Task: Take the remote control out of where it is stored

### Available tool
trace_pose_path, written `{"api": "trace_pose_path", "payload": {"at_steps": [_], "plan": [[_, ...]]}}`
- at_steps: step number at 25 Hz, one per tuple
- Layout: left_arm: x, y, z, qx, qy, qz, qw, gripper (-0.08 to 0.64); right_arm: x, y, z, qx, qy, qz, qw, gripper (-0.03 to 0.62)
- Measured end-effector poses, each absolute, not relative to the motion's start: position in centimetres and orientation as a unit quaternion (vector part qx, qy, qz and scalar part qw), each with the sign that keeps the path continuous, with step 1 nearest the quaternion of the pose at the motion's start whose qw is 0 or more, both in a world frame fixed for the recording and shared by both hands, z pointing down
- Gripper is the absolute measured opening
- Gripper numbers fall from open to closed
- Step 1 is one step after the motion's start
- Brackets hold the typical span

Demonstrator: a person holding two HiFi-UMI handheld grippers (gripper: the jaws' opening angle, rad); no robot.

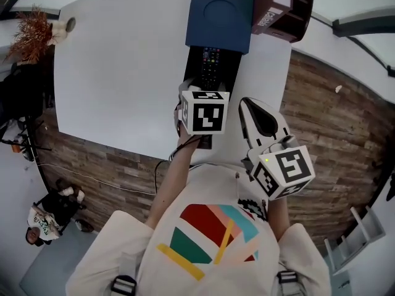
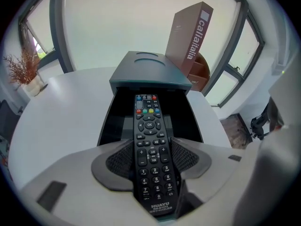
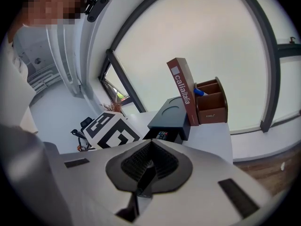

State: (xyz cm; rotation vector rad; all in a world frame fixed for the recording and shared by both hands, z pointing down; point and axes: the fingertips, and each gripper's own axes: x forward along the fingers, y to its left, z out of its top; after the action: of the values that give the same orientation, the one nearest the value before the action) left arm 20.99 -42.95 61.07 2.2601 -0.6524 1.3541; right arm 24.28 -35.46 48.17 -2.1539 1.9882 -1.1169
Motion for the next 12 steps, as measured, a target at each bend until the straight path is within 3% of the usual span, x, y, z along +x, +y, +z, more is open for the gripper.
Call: {"api": "trace_pose_path", "payload": {"at_steps": [12], "plan": [[20.5, -42.0, 58.2, 0.830, -0.186, 0.449, 0.276, 0.257, 24.3, -30.4, 45.9, -0.730, 0.600, -0.327, -0.002, -0.006]]}}
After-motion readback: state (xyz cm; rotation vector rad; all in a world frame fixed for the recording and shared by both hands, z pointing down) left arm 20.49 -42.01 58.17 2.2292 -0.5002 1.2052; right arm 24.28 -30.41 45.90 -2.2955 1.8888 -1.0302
